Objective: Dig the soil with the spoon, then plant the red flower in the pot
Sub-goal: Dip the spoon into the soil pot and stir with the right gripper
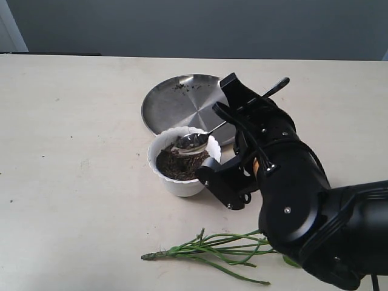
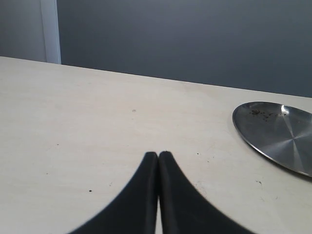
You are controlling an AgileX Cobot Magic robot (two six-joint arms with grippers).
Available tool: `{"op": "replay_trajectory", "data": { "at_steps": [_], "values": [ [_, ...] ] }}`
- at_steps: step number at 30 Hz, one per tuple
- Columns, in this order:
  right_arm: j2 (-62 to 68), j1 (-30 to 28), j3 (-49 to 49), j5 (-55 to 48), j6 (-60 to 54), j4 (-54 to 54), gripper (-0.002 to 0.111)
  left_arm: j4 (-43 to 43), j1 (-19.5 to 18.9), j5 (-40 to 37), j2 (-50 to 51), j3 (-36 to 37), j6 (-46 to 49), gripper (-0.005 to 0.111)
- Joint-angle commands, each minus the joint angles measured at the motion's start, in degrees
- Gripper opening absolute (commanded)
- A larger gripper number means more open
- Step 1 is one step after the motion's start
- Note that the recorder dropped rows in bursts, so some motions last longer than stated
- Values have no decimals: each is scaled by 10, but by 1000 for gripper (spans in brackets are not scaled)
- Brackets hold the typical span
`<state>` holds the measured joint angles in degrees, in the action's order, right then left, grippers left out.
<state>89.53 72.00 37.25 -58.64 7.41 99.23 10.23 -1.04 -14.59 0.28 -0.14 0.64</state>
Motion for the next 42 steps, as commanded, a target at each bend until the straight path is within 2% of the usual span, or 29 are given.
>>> {"op": "replay_trajectory", "data": {
  "at_steps": [1, 11, 23, 29, 35, 42],
  "values": [
    [-5, 1, -2, 0, -23, 7, -1, -1, -1, 9, -3, 1, -1, 0],
    [9, 6, 4, 25, -69, 7, -1, -1, -1, 9, -3, 1, -1, 0],
    [72, 30, 66, 33, -96, -2, -1, -1, -1, 9, -3, 1, -1, 0],
    [72, 30, 66, 28, -141, -70, -1, -1, -1, 9, -3, 1, -1, 0],
    [65, 30, 68, -6, -138, -45, -1, -1, -1, 9, -3, 1, -1, 0],
    [34, 30, 87, -7, -136, -81, -1, -1, -1, 9, -3, 1, -1, 0]
  ]
}}
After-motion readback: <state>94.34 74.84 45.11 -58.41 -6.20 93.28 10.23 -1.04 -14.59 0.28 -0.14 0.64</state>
